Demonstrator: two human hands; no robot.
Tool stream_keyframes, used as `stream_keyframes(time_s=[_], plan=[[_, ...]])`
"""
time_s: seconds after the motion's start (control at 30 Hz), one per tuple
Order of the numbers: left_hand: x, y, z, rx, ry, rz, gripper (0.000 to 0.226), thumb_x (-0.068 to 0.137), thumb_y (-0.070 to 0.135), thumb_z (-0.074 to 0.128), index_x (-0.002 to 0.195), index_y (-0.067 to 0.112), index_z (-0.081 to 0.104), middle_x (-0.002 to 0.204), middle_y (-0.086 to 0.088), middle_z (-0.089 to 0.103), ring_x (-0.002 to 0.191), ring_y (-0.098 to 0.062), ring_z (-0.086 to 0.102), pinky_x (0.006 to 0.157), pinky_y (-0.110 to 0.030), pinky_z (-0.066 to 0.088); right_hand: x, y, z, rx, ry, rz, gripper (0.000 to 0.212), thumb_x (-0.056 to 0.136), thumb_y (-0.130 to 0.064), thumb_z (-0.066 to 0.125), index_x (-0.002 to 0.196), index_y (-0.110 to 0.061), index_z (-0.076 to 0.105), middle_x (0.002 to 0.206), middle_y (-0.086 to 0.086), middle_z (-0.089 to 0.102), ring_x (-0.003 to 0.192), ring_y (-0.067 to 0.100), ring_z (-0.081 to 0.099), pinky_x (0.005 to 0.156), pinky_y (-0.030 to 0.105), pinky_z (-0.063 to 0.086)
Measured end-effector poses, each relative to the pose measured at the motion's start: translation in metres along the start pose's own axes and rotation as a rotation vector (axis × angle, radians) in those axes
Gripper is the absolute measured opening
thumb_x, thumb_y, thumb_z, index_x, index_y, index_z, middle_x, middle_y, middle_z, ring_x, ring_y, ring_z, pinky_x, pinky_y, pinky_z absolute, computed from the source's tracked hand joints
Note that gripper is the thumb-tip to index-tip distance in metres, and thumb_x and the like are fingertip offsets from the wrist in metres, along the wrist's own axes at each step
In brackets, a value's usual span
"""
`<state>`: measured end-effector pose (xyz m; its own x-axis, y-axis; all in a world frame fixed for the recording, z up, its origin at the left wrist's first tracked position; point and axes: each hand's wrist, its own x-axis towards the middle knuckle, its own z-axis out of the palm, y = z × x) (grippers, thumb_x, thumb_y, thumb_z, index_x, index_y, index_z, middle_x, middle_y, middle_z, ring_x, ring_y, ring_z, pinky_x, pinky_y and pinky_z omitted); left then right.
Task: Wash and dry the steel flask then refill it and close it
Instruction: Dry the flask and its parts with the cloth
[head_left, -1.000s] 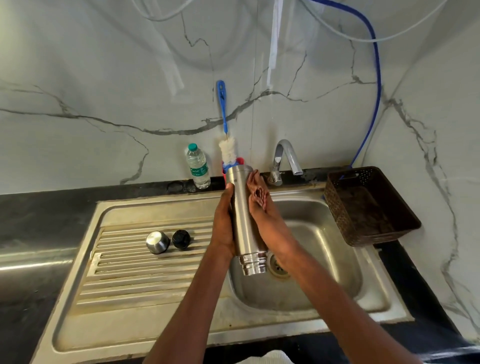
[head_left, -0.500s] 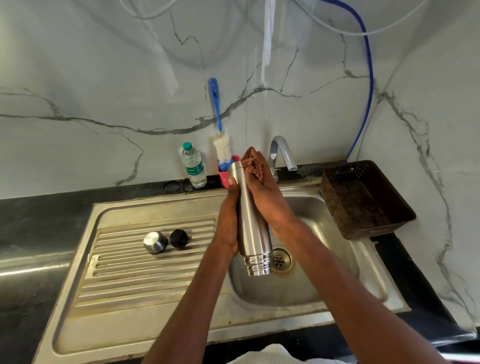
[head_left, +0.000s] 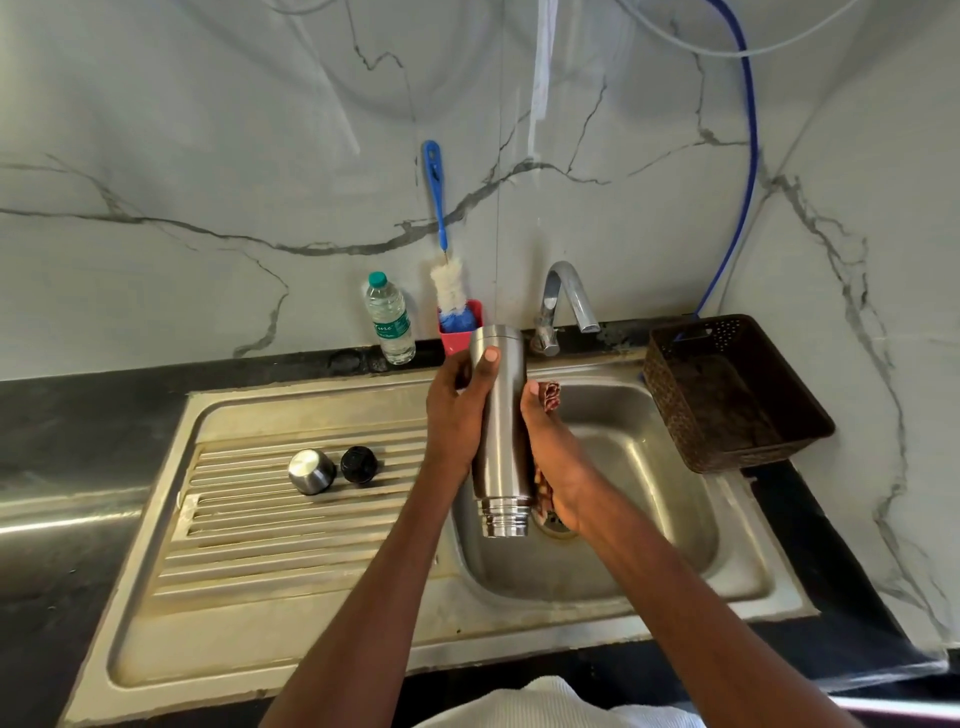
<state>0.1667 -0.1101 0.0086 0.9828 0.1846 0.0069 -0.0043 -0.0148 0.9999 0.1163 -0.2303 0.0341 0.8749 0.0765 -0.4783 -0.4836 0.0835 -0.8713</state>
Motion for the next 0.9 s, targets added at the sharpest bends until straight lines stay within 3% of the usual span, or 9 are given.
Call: stream_keyframes(time_s=[0.1,0.2,0.3,0.4,0.5,0.6,0.7,0.8,0.9], plan=[[-0.011,0.003,0.009,-0.081,-0.043,-0.045,0.047,0.099,0.055,0.053,0.13,0.023,0.066,0.112,-0.003,0.076,0.104,-0.024,0.073,0.099,-0.054,0.057,0.003,0.004,0.002,-0.117,0.02,-0.133,0.054,0.103,-0.064,0.029,0.136,-0.029,0.054,0.11,-0.006,0.071,0.092,0.0,0.071,0.068,0.013,0.054],[-0.015,0.014,0.021,-0.134,-0.054,-0.092,0.05,0.094,0.061,0.063,0.128,0.023,0.063,0.112,-0.003,0.075,0.103,-0.023,0.073,0.097,-0.05,0.059,0.006,0.004,0.006,-0.177,0.051,-0.232,0.055,0.103,-0.064,0.026,0.139,-0.028,0.047,0.112,-0.011,0.069,0.1,-0.002,0.07,0.078,0.013,0.053],[-0.012,0.02,0.025,-0.133,-0.009,-0.09,0.042,0.083,0.046,0.086,0.115,0.023,0.069,0.101,-0.003,0.079,0.093,-0.019,0.078,0.087,-0.04,0.064,0.011,0.0,0.003,-0.046,0.012,-0.162,0.07,0.098,-0.075,0.026,0.144,-0.028,0.051,0.122,0.002,0.074,0.106,0.009,0.073,0.088,0.029,0.059],[-0.008,0.024,0.023,-0.222,-0.031,-0.134,0.04,0.082,0.037,0.089,0.111,0.014,0.073,0.093,-0.007,0.079,0.087,-0.024,0.078,0.081,-0.039,0.064,0.009,-0.007,-0.005,0.051,-0.007,-0.054,0.073,0.096,-0.079,0.022,0.131,-0.031,0.064,0.115,0.008,0.077,0.107,0.024,0.075,0.098,0.046,0.058],[-0.003,0.022,0.021,-0.213,0.017,-0.133,0.035,0.087,0.034,0.085,0.106,0.008,0.073,0.082,0.0,0.075,0.076,-0.013,0.073,0.069,-0.026,0.058,0.01,-0.005,-0.01,0.115,-0.033,0.032,0.082,0.095,-0.08,0.02,0.129,-0.022,0.068,0.115,0.017,0.076,0.109,0.033,0.073,0.105,0.054,0.053],[0.001,0.024,0.015,-0.244,0.005,-0.163,0.034,0.09,0.037,0.082,0.106,0.008,0.072,0.082,-0.006,0.075,0.074,-0.016,0.072,0.068,-0.029,0.058,0.008,-0.001,-0.013,0.179,-0.06,0.118,0.088,0.096,-0.079,0.018,0.126,-0.014,0.069,0.112,0.022,0.075,0.101,0.034,0.074,0.096,0.047,0.059],[0.011,0.027,0.006,-0.301,-0.036,-0.154,0.06,0.085,0.051,0.081,0.117,0.002,0.071,0.103,-0.027,0.074,0.082,-0.029,0.072,0.078,-0.044,0.062,0.004,0.01,-0.011,0.358,-0.141,0.198,0.098,0.094,-0.083,0.022,0.136,-0.004,0.061,0.114,0.026,0.071,0.095,0.036,0.071,0.081,0.042,0.061],[0.02,0.033,0.0,-0.339,-0.089,-0.12,0.06,0.092,0.048,0.075,0.128,0.0,0.066,0.102,-0.026,0.075,0.089,-0.035,0.071,0.082,-0.047,0.06,0.0,0.02,-0.008,0.542,-0.19,0.275,0.1,0.094,-0.082,0.029,0.146,0.001,0.05,0.115,0.028,0.066,0.089,0.037,0.07,0.072,0.043,0.063],[0.023,0.031,-0.002,-0.348,-0.085,-0.123,0.059,0.095,0.044,0.073,0.131,-0.002,0.063,0.099,-0.025,0.074,0.085,-0.036,0.072,0.08,-0.048,0.061,-0.001,0.019,-0.01,0.517,-0.214,0.299,0.096,0.096,-0.079,0.025,0.142,0.001,0.052,0.105,0.026,0.07,0.076,0.034,0.072,0.063,0.038,0.062]])
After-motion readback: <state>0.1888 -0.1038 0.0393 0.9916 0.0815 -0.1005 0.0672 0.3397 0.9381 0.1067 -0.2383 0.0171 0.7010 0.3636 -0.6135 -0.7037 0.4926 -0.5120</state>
